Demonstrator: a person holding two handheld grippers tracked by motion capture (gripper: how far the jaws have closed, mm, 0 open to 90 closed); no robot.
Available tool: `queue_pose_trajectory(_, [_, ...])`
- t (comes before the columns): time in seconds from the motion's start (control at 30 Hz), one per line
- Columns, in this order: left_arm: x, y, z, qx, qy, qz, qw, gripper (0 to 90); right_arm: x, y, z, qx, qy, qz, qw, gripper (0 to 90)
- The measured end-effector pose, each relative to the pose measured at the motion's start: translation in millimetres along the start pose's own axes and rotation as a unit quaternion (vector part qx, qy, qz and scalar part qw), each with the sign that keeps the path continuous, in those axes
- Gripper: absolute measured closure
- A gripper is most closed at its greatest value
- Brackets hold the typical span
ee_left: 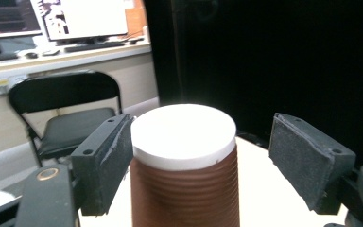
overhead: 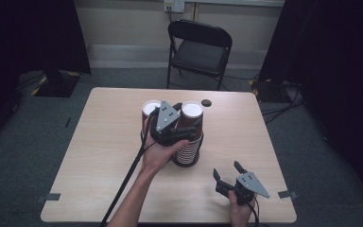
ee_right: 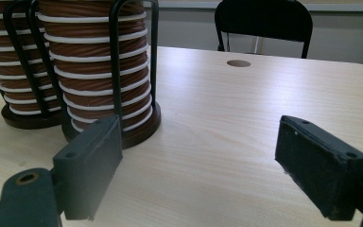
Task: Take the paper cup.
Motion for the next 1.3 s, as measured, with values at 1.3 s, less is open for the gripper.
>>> queue_pose_trajectory(1.3, [-13.8,35.6,4.8,0.033,-0.003,0.066,0.9972,20.9,0.5,-1.0,0.0,0.0,0.0,-0.006,1.0,14.9])
Point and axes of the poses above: each handheld gripper's, and its own axes: y roughly forward along the jaws, x roughly out of its top, z roughly to its left, the point moved 8 cm from there along y, roughly forward along the jaws, and after that the axes turned 1 degree about -y, right-handed, at the moved point
